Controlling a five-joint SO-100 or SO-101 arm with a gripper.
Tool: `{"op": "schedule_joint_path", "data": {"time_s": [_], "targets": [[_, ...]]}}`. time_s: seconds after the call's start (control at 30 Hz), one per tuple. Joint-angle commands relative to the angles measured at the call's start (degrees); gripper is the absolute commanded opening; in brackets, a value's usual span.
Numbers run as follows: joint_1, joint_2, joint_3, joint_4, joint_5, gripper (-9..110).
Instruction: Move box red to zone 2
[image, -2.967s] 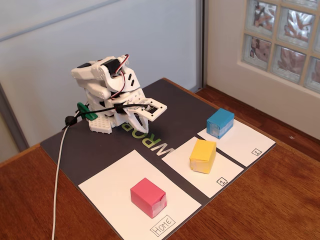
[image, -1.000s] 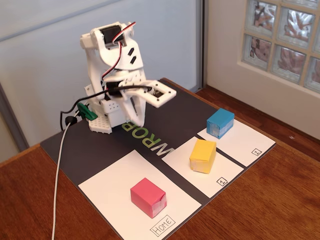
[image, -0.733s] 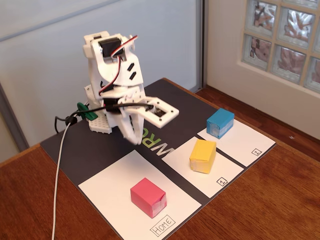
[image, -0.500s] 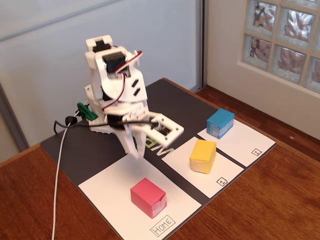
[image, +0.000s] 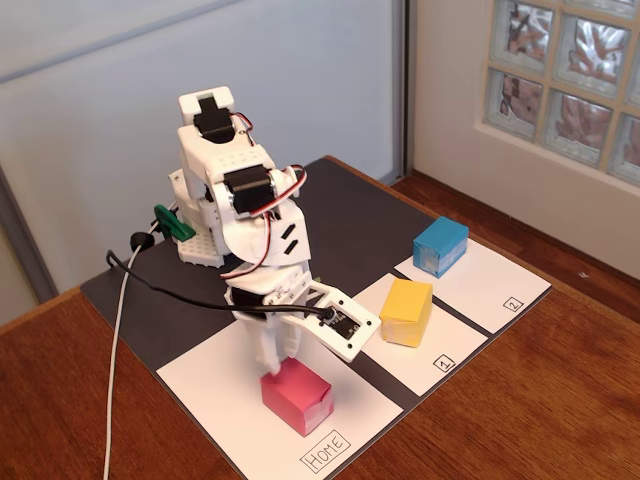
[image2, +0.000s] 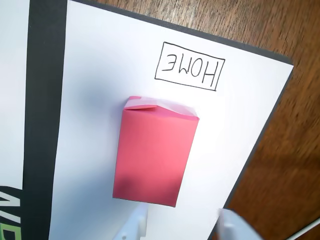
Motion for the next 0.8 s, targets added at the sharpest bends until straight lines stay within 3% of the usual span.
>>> {"op": "schedule_joint_path", "data": {"time_s": [0.0,0.27,0.77], "targets": [[-1.0,0.3,-2.5,-1.0,-0.2,30],[-2.8,0.7,-2.5,-0.4,1.5,50],[-3.5,1.1,5.8,-3.8,4.0,51]]}}
